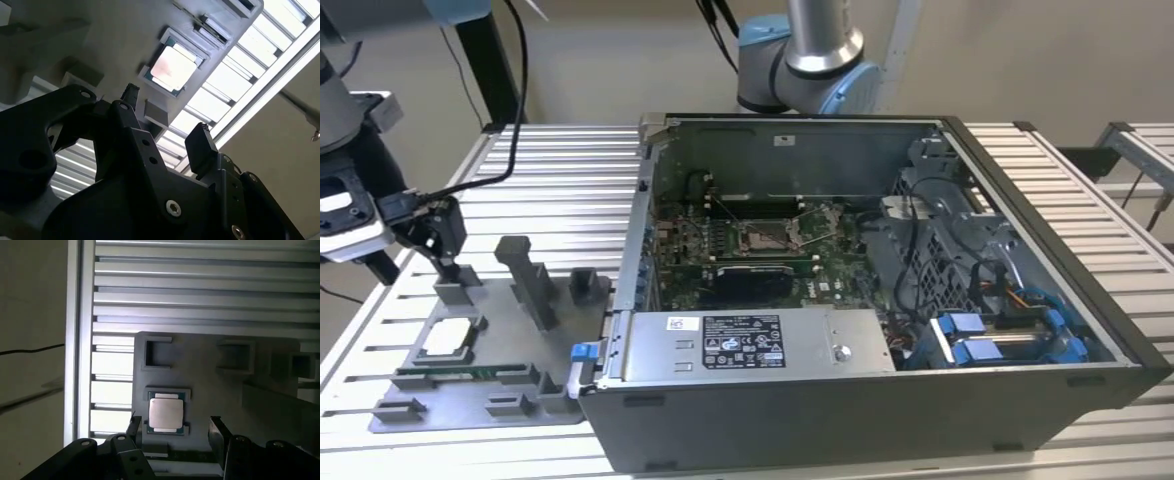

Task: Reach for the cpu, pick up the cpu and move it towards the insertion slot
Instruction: 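Pick up the cpu and move it towards the insertion slot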

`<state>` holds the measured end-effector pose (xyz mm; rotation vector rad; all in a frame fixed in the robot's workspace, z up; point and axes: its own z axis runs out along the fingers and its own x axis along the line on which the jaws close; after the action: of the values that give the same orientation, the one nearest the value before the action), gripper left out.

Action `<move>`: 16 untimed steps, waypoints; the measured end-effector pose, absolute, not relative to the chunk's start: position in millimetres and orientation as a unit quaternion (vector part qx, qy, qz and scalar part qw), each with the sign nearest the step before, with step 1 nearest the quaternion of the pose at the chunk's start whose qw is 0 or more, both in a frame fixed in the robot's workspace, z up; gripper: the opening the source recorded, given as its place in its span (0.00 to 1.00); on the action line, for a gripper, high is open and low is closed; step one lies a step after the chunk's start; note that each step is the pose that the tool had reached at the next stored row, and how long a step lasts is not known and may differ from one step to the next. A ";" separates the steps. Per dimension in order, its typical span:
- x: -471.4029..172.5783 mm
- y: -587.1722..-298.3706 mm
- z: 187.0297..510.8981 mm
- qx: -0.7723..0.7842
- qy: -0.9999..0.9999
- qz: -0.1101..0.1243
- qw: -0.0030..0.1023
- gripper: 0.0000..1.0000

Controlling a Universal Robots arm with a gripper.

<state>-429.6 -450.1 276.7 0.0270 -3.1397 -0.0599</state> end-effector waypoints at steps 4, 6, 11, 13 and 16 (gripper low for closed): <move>-430.3 -452.1 273.7 0.008 -1.000 -0.019 0.001 1.00; -430.5 -452.4 271.6 0.008 -1.000 -0.019 0.001 1.00; -431.0 -452.7 267.8 0.008 -1.000 -0.019 0.000 1.00; -431.6 -453.1 266.5 0.008 -1.000 -0.020 0.000 1.00; -432.2 -453.8 264.4 0.008 -1.000 -0.020 -0.001 1.00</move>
<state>-432.2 -453.8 264.4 0.0262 -3.1420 -0.0625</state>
